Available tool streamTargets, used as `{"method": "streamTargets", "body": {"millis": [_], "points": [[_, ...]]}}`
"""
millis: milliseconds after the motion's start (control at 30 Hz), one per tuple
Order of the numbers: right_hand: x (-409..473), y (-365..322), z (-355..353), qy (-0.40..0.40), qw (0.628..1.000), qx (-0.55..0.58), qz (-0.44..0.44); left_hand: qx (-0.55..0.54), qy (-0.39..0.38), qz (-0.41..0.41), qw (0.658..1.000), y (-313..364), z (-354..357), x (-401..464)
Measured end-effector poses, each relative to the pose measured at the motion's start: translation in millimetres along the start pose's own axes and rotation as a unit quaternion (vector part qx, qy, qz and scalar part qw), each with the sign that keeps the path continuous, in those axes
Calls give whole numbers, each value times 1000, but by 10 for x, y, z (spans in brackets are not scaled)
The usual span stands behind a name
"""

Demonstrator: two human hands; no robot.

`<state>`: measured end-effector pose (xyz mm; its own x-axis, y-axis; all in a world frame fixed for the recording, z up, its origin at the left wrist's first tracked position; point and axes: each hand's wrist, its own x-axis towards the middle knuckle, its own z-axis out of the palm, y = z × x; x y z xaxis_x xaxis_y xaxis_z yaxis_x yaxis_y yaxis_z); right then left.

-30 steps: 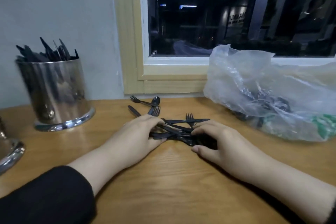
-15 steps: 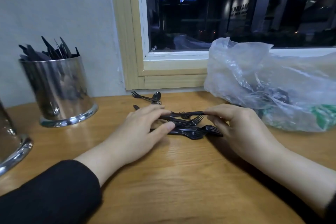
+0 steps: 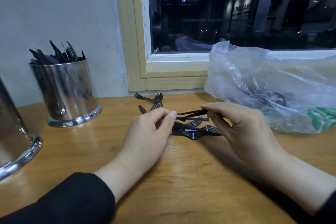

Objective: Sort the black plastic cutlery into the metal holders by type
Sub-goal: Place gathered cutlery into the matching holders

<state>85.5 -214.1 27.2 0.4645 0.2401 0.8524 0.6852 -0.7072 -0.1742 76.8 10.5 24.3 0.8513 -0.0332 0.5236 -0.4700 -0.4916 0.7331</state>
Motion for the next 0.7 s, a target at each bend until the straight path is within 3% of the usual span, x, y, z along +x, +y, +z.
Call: {"method": "streamTargets", "body": {"millis": [167,267,400,467,533,633,700], "points": [[19,-48,-29,27,999,19,-23,-94,-18,-121,988,94,15,-54],[36,-89,-78,61,998,19,-28,-213,-71,-196,954,216,84,-150],[41,-185,-81,49,996,33,-70,-395,-111,-279,868,383,176,-206],[28,-237,-55,13,993,50,-105,-493,-104,-304,809,401,199,-197],[10,-291,-9,-33,988,70,-133,-540,-83,-312,778,381,202,-188],[-19,-338,62,-99,979,95,-150,-558,-36,-311,769,352,163,-166],[-13,-364,51,-114,978,121,-126,-525,-20,-296,798,305,141,-156]]}}
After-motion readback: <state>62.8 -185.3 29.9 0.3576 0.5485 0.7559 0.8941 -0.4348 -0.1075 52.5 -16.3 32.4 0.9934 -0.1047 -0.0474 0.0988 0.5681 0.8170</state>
